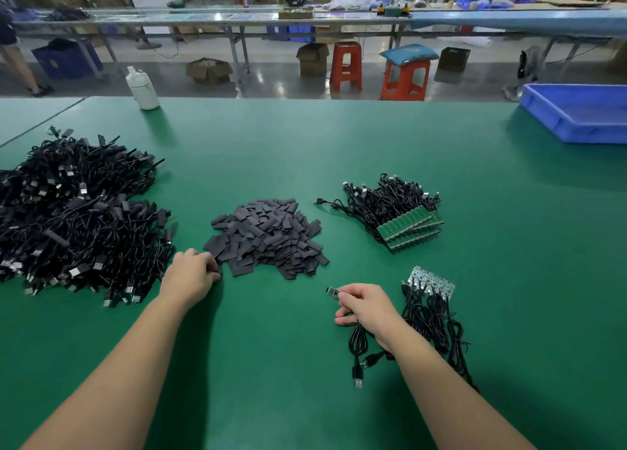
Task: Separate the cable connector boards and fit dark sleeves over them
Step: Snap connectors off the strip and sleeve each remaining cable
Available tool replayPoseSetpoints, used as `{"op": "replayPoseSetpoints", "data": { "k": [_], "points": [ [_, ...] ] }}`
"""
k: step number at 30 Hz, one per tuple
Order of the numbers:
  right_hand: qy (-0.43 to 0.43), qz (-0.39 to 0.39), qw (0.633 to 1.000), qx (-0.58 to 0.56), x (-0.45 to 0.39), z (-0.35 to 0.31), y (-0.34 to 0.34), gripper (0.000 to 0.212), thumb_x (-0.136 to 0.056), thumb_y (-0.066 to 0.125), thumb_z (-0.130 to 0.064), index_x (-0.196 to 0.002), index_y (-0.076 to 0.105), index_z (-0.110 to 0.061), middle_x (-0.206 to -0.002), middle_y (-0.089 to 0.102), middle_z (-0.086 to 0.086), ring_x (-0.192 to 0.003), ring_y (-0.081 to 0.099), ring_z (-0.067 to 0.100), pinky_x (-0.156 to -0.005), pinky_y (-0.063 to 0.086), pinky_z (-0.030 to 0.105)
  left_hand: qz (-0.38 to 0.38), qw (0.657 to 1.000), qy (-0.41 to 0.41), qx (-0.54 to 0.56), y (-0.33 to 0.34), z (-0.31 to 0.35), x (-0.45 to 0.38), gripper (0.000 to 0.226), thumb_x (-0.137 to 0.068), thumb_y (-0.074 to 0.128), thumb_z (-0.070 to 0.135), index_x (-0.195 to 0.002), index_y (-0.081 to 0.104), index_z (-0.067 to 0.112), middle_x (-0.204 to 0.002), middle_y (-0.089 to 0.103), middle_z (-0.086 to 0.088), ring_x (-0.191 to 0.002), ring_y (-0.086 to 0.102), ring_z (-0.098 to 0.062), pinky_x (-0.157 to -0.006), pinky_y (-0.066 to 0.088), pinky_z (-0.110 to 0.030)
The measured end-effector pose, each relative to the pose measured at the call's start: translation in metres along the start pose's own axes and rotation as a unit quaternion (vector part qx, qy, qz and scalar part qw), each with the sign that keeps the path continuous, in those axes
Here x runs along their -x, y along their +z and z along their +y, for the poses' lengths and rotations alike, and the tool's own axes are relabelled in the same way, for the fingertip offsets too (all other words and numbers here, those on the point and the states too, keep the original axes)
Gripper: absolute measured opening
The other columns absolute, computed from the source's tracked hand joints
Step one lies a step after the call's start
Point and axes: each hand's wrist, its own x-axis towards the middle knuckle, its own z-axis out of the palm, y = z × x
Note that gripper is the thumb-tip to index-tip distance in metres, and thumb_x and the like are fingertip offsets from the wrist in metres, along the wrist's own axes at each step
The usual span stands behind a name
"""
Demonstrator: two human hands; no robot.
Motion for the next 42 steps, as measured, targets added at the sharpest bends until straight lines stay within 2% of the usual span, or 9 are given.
{"op": "replayPoseSetpoints", "data": {
  "k": [6, 9, 11, 13, 16, 22, 26, 32, 42],
  "points": [
    [0.005, -0.027, 0.999, 0.021, 0.002, -0.003, -0.001, 0.012, -0.100, 0.055, -0.012, -0.110, 0.061, -0.016, -0.078, 0.064, 0.010, -0.062, 0.070, 0.017, -0.064, 0.058, 0.024, 0.132, 0.986, 0.080, -0.055, -0.006, 0.023, 0.010, 0.010, -0.095, 0.059, 0.024, -0.096, 0.066, 0.017, -0.095, 0.069, -0.004, -0.090, 0.056, -0.028, -0.079, 0.047, -0.040],
    [0.001, -0.037, 0.999, 0.024, 0.001, -0.002, -0.002, 0.012, -0.101, 0.054, -0.013, -0.110, 0.060, -0.016, -0.081, 0.064, 0.010, -0.064, 0.070, 0.016, -0.066, 0.058, 0.024, 0.036, 0.985, 0.091, 0.142, -0.007, 0.058, 0.029, 0.008, -0.098, 0.055, 0.023, -0.094, 0.061, 0.026, -0.073, 0.069, 0.007, -0.068, 0.064, -0.013, -0.067, 0.053, -0.030],
    [-0.002, -0.040, 0.999, 0.022, 0.001, 0.000, -0.003, 0.013, -0.101, 0.054, -0.013, -0.112, 0.060, -0.016, -0.083, 0.064, 0.010, -0.066, 0.070, 0.017, -0.072, 0.061, 0.030, -0.030, 0.970, 0.127, 0.204, -0.001, 0.081, 0.042, 0.014, -0.099, 0.055, 0.024, -0.095, 0.065, 0.033, -0.064, 0.067, 0.010, -0.056, 0.060, -0.001, -0.057, 0.044, -0.012],
    [-0.004, -0.037, 0.999, 0.019, 0.000, 0.001, -0.003, 0.014, -0.100, 0.054, -0.014, -0.113, 0.060, -0.018, -0.083, 0.064, 0.010, -0.067, 0.071, 0.018, -0.079, 0.062, 0.038, -0.070, 0.964, 0.179, 0.182, 0.009, 0.098, 0.051, 0.017, -0.099, 0.056, 0.025, -0.108, 0.069, 0.030, -0.081, 0.067, 0.013, -0.068, 0.060, -0.004, -0.067, 0.042, -0.010],
    [-0.004, -0.034, 0.999, 0.022, -0.001, 0.002, -0.002, 0.015, -0.100, 0.054, -0.015, -0.112, 0.061, -0.018, -0.082, 0.064, 0.009, -0.067, 0.071, 0.019, -0.081, 0.061, 0.042, -0.111, 0.960, 0.252, 0.054, 0.026, 0.114, 0.055, 0.022, -0.099, 0.053, 0.026, -0.115, 0.065, 0.014, -0.101, 0.056, -0.001, -0.095, 0.058, -0.022, -0.083, 0.043, -0.027],
    [-0.003, -0.032, 0.999, 0.003, 0.000, 0.001, -0.002, 0.019, -0.101, 0.054, -0.014, -0.117, 0.065, -0.015, -0.084, 0.066, 0.009, -0.068, 0.072, 0.019, -0.082, 0.061, 0.039, -0.083, 0.949, 0.272, -0.134, 0.029, 0.113, 0.052, 0.018, -0.099, 0.050, 0.031, -0.112, 0.054, 0.020, -0.104, 0.057, 0.000, -0.096, 0.062, -0.025, -0.074, 0.048, -0.036],
    [-0.001, -0.034, 0.999, -0.002, 0.001, 0.001, -0.001, 0.024, -0.100, 0.055, -0.013, -0.123, 0.064, -0.011, -0.089, 0.066, 0.010, -0.070, 0.071, 0.016, -0.081, 0.061, 0.036, -0.082, 0.956, 0.267, -0.091, 0.025, 0.115, 0.051, 0.028, -0.097, 0.053, 0.036, -0.118, 0.060, 0.018, -0.110, 0.064, -0.002, -0.103, 0.061, -0.024, -0.085, 0.048, -0.036],
    [-0.004, -0.063, 0.998, 0.003, 0.003, -0.001, -0.003, 0.024, -0.100, 0.055, -0.012, -0.123, 0.063, -0.011, -0.084, 0.064, 0.007, -0.064, 0.066, 0.013, -0.069, 0.059, 0.027, -0.028, 0.946, 0.278, 0.161, 0.025, 0.120, 0.064, 0.017, -0.091, 0.068, 0.028, -0.105, 0.074, 0.021, -0.101, 0.073, 0.009, -0.093, 0.065, -0.010, -0.084, 0.050, -0.026],
    [-0.006, -0.080, 0.997, 0.017, 0.005, -0.001, -0.001, 0.023, -0.101, 0.053, -0.011, -0.121, 0.063, -0.009, -0.080, 0.062, 0.004, -0.061, 0.063, 0.009, -0.063, 0.056, 0.023, 0.011, 0.935, 0.288, 0.205, 0.039, 0.130, 0.080, 0.019, -0.088, 0.070, 0.027, -0.106, 0.074, 0.023, -0.096, 0.073, 0.010, -0.088, 0.064, -0.006, -0.083, 0.052, -0.028]
  ]
}}
